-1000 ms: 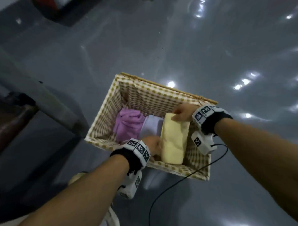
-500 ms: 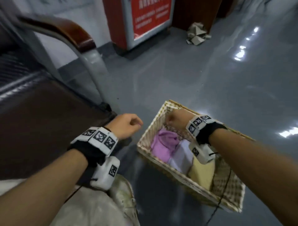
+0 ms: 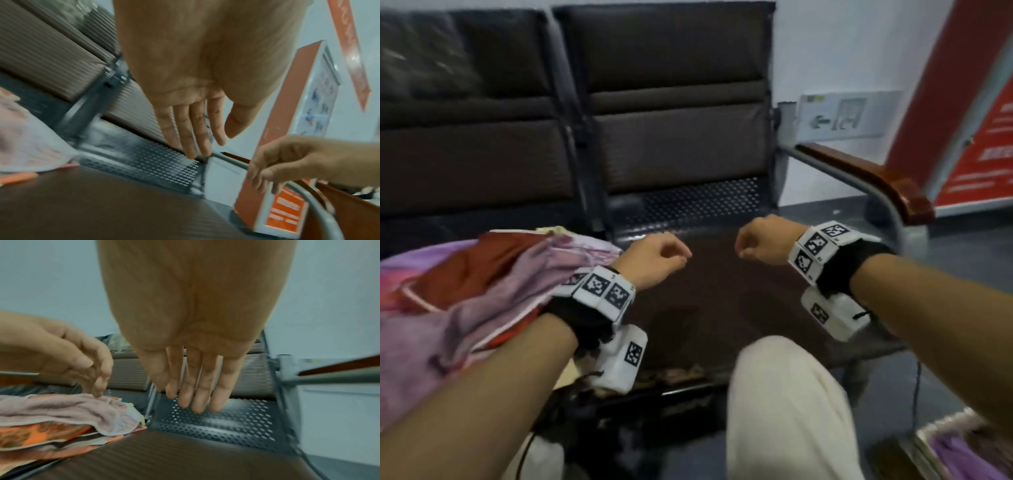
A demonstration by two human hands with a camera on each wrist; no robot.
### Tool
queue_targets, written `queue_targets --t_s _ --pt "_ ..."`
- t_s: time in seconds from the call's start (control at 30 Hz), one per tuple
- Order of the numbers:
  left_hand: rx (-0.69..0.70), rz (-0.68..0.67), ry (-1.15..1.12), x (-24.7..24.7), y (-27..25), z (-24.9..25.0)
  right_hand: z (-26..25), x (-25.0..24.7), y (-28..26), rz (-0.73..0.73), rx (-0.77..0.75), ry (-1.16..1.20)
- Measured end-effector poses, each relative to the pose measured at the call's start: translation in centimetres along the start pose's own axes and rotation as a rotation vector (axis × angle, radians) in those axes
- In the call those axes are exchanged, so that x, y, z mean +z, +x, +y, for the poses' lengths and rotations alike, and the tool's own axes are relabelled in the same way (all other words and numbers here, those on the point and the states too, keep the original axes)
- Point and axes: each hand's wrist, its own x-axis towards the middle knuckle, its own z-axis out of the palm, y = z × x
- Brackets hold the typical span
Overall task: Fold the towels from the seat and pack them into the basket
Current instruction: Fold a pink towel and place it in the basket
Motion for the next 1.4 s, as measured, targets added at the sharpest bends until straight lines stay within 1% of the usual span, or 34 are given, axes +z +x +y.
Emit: queue_targets --t_s 0.1,0.2,0.23,0.33,0.37,0.4,0.47,0.53,0.57,0.67,0.73,0.8,0.9,0.97,1.03,1.1,1.13,1.2,1.27,1.3,1.37,1.4 --pt "-0.075 0.034 0.103 -3.3 -2.9 -6.9 -5.4 0.4 4.8 -0.085 -0.109 -0.064" --pt "-0.175 0.047 0.185 -6.6 -5.9 -12.7 -11.0 2.3 8.7 -0.088 -0.204 -0.032" --pt "-0.201 0.082 0.231 -7.5 -6.8 -14.5 -12.9 3.2 9.9 -0.08 -0.238 -0.019" --pt "-0.31 0.243 0.434 -9.4 -9.2 -19.0 -18.0 6.6 12.8 -0.093 -0.346 0.018" --pt "-0.328 0.283 0.448 -9.8 -9.7 -20.1 -19.6 7.8 13.6 -0.106 -0.37 0.027" --pt "-0.337 0.295 0.432 -10.1 -10.1 -21.0 -21.0 8.9 14.3 -0.122 -0.389 0.036" --pt "-0.34 0.244 0.411 -10.4 -10.5 -22.4 -23.3 10.7 15.5 -0.146 -0.41 0.063" --pt "-0.332 0.185 0.488 -10.3 -10.4 -23.2 -24.9 12.4 16.3 -0.151 -0.413 0.08" --pt "-0.334 0.193 0.53 -10.3 -10.3 -23.5 -25.4 13.1 16.6 -0.151 -0.41 0.095" --pt "-0.357 0.32 0.604 -10.7 -10.3 -24.2 -26.5 14.8 17.2 -0.116 -0.393 0.165" --pt "-0.401 0.332 0.588 -11.0 -10.4 -24.3 -26.9 15.5 17.7 -0.058 -0.398 0.138" --pt "-0.42 0.314 0.509 -11.1 -10.4 -24.0 -27.3 15.8 18.1 -0.011 -0.414 0.111" --pt "-0.368 0.332 0.386 -11.0 -10.3 -23.0 -27.4 15.7 18.2 0.043 -0.431 0.139" --pt "-0.317 0.363 0.302 -10.9 -10.3 -22.1 -27.0 15.1 17.6 0.059 -0.473 0.207" --pt "-0.266 0.39 0.225 -10.9 -10.1 -21.0 -25.9 13.7 16.8 0.058 -0.476 0.352" --pt "-0.227 0.409 0.173 -10.5 -9.5 -19.5 -23.9 11.9 15.8 0.06 -0.38 0.494" --pt "-0.21 0.401 0.144 -10.2 -9.1 -18.7 -22.7 11.1 15.4 0.063 -0.334 0.566" --pt "-0.154 0.322 0.114 -9.1 -8.0 -16.7 -20.0 9.2 14.4 0.102 -0.274 0.706" --pt "-0.081 0.216 0.182 -7.7 -6.5 -14.7 -17.3 7.5 13.2 0.168 -0.245 0.858" --pt "-0.047 0.193 0.248 -7.0 -5.7 -13.8 -15.8 6.8 12.5 0.209 -0.229 0.957" --pt "-0.008 0.224 0.35 -6.0 -4.3 -12.4 -13.0 5.7 11.2 0.322 -0.201 1.163" --pt "-0.002 0.25 0.365 -5.7 -3.8 -11.7 -11.7 5.2 10.5 0.386 -0.188 1.266"
